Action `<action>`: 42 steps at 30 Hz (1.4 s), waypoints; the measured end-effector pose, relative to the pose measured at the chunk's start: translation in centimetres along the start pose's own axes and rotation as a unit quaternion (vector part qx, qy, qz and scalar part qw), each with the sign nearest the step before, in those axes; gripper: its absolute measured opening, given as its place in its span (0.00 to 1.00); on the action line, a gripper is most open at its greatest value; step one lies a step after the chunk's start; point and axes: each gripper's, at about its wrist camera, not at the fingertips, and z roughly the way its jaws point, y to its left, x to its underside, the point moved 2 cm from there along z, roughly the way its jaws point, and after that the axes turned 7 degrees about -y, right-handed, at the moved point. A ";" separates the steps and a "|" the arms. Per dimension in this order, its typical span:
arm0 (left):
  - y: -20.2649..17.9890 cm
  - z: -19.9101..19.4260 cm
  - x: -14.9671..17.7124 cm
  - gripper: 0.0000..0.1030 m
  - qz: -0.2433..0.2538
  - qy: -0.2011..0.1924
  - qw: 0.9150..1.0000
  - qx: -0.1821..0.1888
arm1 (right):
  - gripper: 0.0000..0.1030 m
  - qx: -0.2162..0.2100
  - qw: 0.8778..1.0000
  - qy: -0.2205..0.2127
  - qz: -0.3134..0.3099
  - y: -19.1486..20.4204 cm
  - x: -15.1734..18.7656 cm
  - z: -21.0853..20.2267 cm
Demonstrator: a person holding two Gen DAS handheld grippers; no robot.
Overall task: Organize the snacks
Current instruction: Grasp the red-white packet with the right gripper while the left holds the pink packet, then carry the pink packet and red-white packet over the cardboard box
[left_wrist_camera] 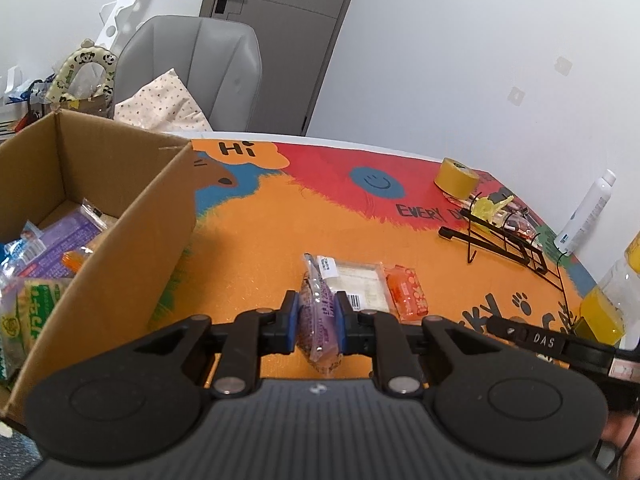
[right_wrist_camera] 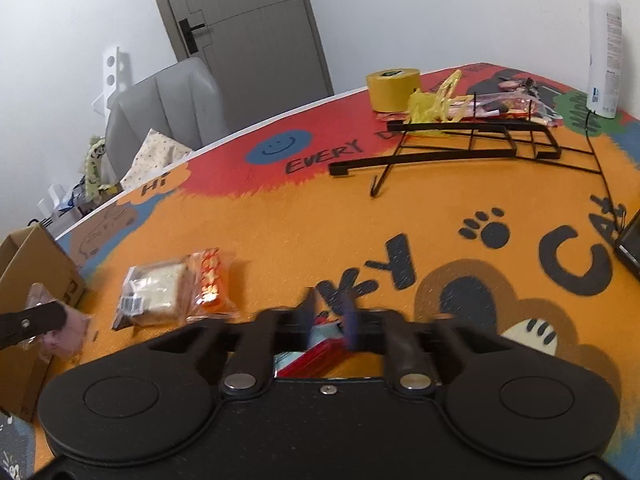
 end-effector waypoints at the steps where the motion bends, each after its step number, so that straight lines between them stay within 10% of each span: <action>1: 0.0 0.1 0.1 0.17 -0.001 0.000 1.000 0.002 | 0.57 0.007 1.000 -0.002 -0.008 0.4 0.1 0.0; 10: 0.0 -0.3 0.7 0.17 -0.005 0.004 1.000 0.014 | 0.61 0.039 0.997 0.015 -0.065 1.9 1.8 0.2; 17: 0.3 -1.3 0.8 0.17 -0.015 -0.001 1.000 0.013 | 0.19 0.038 0.997 0.019 -0.071 1.3 2.2 -1.5; 42: 3.4 -8.3 -3.4 0.17 -0.003 -0.051 0.999 -0.004 | 0.18 -0.073 0.995 0.005 -0.065 9.3 -1.4 -5.7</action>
